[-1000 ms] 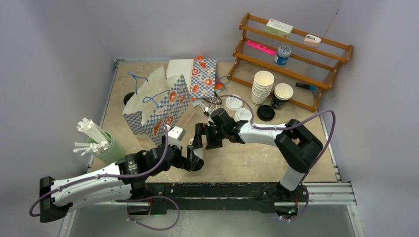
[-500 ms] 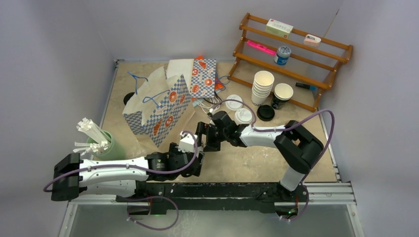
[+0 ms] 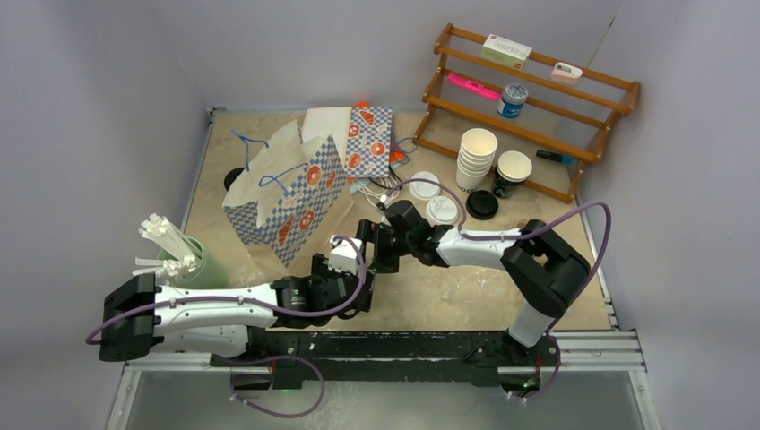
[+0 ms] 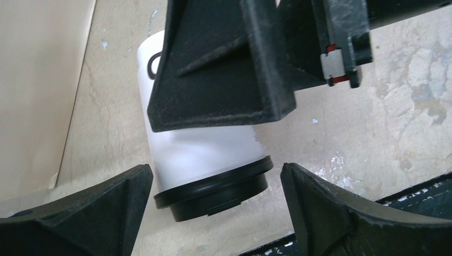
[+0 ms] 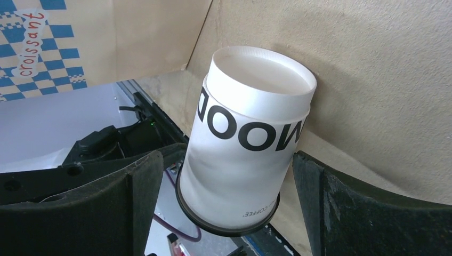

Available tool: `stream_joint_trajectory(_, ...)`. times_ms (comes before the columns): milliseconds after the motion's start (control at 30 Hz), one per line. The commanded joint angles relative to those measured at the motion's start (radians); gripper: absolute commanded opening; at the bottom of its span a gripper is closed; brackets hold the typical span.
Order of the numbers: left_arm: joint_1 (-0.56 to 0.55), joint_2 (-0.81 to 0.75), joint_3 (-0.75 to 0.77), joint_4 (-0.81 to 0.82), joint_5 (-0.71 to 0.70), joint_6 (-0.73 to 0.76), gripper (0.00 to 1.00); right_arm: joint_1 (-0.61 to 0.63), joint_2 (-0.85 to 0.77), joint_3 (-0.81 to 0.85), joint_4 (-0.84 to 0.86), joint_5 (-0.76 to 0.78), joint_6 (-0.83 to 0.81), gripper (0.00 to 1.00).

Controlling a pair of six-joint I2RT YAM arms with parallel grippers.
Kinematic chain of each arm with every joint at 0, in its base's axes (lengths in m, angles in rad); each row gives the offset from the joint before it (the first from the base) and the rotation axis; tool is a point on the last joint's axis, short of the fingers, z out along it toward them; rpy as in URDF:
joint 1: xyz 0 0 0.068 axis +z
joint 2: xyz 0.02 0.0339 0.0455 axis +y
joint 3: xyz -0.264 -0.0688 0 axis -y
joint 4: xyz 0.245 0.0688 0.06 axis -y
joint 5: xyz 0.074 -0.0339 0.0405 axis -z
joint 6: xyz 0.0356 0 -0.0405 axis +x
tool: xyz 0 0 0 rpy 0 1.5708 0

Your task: Pack the takeout coffee

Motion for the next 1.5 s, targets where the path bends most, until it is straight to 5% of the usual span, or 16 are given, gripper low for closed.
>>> stream_joint_trajectory(0, -0.005, -0.016, -0.007, 0.081, -0.018, 0.062, 0.95, 0.005, -0.044, 0.0, 0.003, -0.008, -0.012, 0.92)
stream_joint_trajectory(300, 0.046, -0.071, -0.038, 0.079, 0.043, 0.082, 0.8, -0.001, -0.102, 0.059, -0.2, 0.11, -0.138, 0.94)
stream_joint_trajectory(500, 0.088, -0.036, -0.046, 0.096, 0.099, 0.102, 0.94, -0.021, -0.13, 0.107, -0.28, 0.167, -0.237, 0.98)
stream_joint_trajectory(700, 0.137, -0.012, -0.059, 0.158, 0.171, 0.146, 0.95, -0.029, -0.13, 0.154, -0.297, 0.175, -0.303, 0.98)
stream_joint_trajectory(967, 0.158, -0.049, -0.056, 0.155, 0.187, 0.203, 0.76, -0.081, -0.137, 0.164, -0.302, 0.176, -0.367, 0.88)
stream_joint_trajectory(1167, 0.166, -0.056, 0.072, 0.029, 0.254, 0.271, 0.6, -0.131, -0.195, 0.134, -0.297, 0.172, -0.436, 0.86)
stream_joint_trajectory(1467, 0.219, 0.048, 0.385, -0.277, 0.446, 0.344, 0.59, -0.143, -0.292, 0.068, -0.257, 0.146, -0.567, 0.86)
